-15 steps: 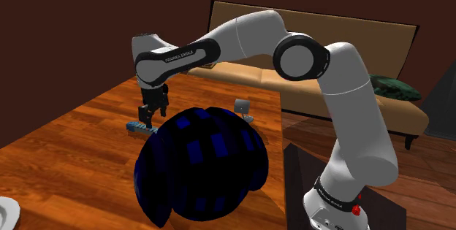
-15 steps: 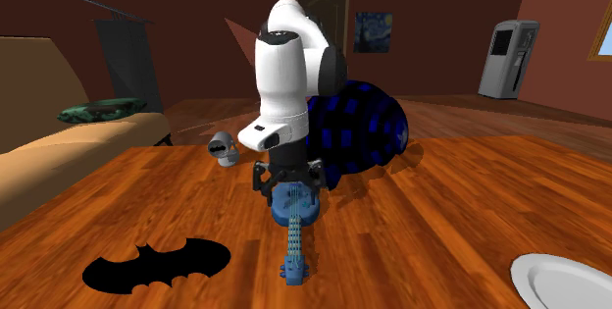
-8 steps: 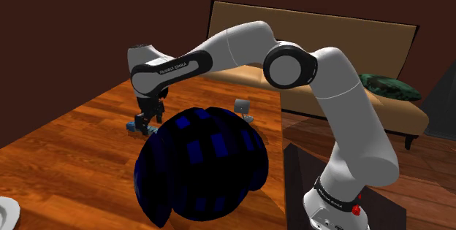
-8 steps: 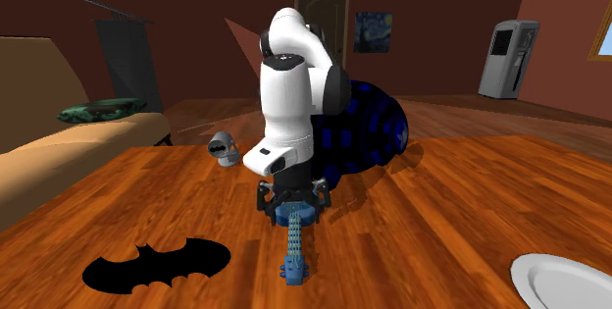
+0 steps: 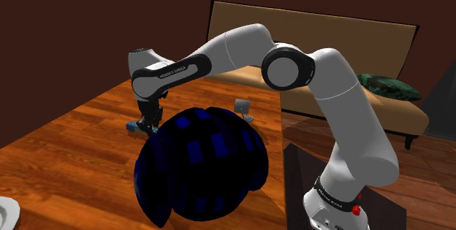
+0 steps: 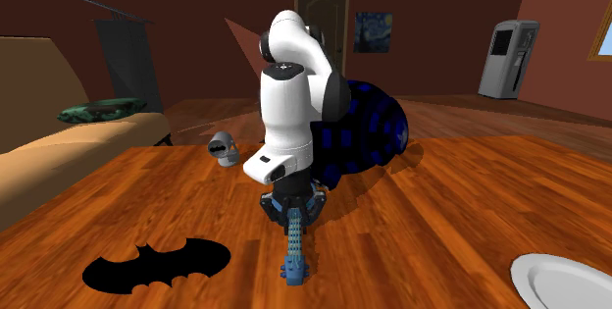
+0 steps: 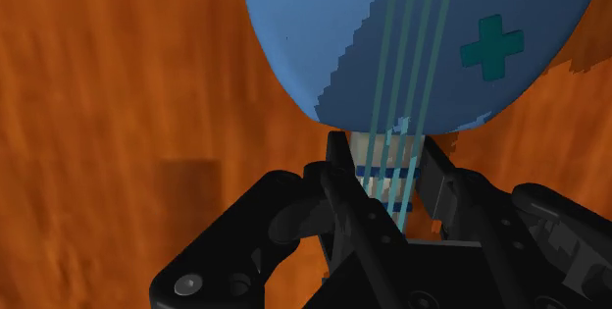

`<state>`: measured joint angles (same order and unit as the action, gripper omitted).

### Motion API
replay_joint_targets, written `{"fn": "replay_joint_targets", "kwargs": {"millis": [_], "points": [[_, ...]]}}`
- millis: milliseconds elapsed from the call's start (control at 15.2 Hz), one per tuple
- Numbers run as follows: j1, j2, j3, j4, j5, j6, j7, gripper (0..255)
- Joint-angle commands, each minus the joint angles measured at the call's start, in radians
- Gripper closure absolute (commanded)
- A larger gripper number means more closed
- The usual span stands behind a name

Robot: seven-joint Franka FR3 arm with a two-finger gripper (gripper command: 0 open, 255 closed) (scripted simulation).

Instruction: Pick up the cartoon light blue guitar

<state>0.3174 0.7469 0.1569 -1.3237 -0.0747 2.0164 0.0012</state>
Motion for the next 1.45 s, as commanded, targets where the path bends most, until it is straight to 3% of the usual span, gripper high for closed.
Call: {"fn": "replay_joint_targets", "kwargs": {"millis": [0, 264, 1386], "points": [[0.0, 0.0, 0.0, 0.0, 0.0, 0.0, 0.0, 255], [0.0, 0.0, 0.0, -0.003, 0.0, 0.002, 0.0, 255], [0.0, -0.069, 0.007, 0.089, 0.009, -0.158, -0.002, 255]]}}
